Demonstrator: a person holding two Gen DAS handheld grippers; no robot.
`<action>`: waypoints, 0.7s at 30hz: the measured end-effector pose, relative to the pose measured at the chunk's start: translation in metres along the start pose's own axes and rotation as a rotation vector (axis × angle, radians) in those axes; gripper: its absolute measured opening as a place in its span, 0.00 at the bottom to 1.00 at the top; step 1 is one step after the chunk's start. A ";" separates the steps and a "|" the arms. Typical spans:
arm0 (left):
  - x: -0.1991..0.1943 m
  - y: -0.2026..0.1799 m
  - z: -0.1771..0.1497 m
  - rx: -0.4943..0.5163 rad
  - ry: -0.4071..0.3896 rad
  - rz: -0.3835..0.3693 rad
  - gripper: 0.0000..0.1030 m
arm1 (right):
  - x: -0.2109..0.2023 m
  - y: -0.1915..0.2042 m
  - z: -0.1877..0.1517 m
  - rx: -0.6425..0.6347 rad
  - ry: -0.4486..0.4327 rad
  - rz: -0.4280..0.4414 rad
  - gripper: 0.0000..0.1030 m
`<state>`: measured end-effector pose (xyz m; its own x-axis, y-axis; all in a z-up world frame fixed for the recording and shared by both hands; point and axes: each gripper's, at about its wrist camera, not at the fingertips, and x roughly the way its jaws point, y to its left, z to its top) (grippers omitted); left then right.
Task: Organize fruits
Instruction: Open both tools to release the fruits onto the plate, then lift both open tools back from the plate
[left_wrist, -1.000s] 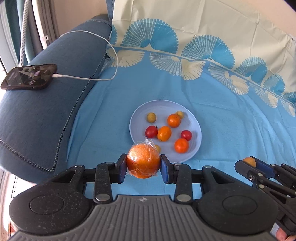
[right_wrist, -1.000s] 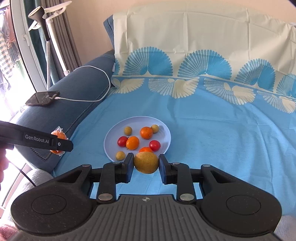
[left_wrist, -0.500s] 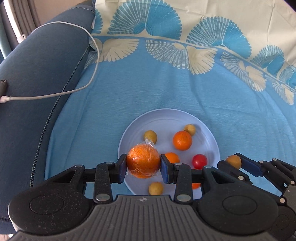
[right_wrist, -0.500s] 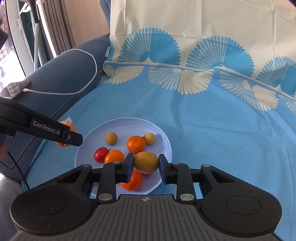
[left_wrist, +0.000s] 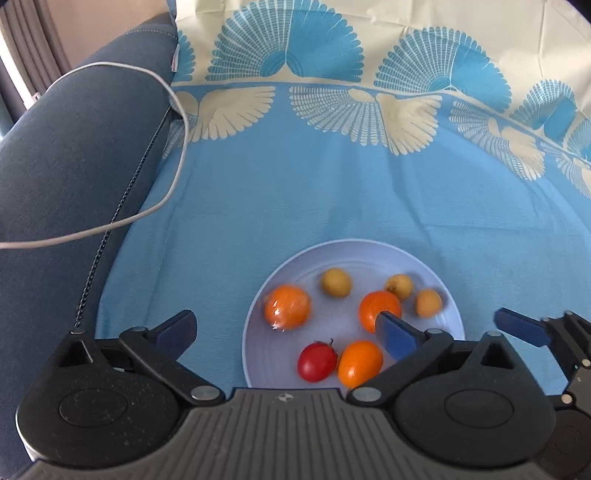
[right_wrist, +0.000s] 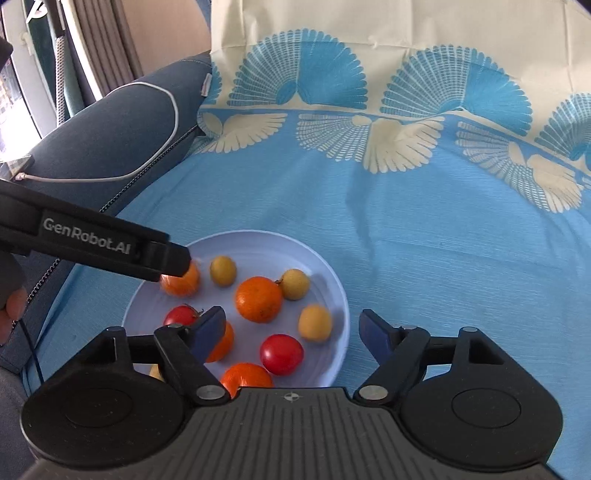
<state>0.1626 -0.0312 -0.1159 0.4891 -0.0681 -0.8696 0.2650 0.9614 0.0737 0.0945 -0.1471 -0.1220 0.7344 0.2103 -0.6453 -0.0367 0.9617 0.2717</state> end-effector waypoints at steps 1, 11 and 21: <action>-0.004 0.001 -0.002 -0.004 0.004 -0.002 1.00 | -0.004 -0.001 -0.002 0.007 0.005 -0.007 0.83; -0.075 -0.005 -0.045 -0.026 -0.041 -0.012 1.00 | -0.081 0.013 -0.029 0.052 -0.002 -0.096 0.99; -0.120 -0.009 -0.102 -0.010 -0.069 0.024 1.00 | -0.145 0.041 -0.062 -0.008 -0.095 -0.191 0.99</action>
<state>0.0168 -0.0041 -0.0616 0.5511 -0.0633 -0.8321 0.2444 0.9656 0.0884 -0.0558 -0.1273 -0.0619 0.7892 0.0064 -0.6141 0.1045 0.9840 0.1446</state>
